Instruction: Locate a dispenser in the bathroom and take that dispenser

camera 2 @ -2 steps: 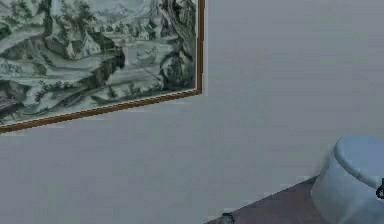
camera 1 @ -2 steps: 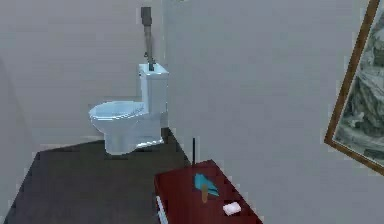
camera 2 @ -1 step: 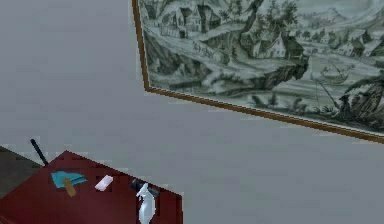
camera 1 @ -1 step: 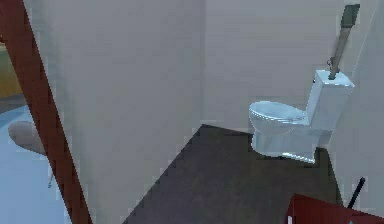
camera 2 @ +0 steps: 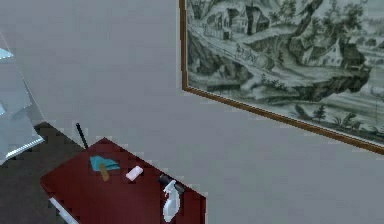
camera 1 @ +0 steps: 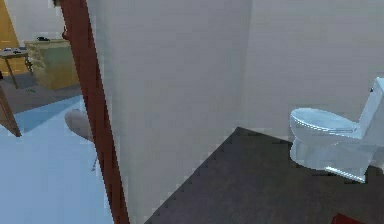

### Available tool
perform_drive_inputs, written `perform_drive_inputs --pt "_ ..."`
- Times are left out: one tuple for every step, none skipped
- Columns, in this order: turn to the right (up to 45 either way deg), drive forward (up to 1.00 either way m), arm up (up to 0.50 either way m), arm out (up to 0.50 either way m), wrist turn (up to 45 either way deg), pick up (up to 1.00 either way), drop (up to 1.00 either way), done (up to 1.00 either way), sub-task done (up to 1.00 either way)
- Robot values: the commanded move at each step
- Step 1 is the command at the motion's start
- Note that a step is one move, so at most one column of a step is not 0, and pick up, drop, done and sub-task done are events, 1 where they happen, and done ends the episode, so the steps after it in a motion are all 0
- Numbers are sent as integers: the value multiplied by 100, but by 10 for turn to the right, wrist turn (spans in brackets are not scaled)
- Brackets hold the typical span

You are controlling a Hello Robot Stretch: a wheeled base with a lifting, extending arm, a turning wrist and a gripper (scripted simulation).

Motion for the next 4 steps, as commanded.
perform_drive_inputs --pt "0 0 50 0 0 0 0 0 0" --pt "0 0 4 0 0 0 0 0 0" --pt "0 0 0 24 0 0 0 0 0" --pt "0 0 0 0 450 0 0 0 0"
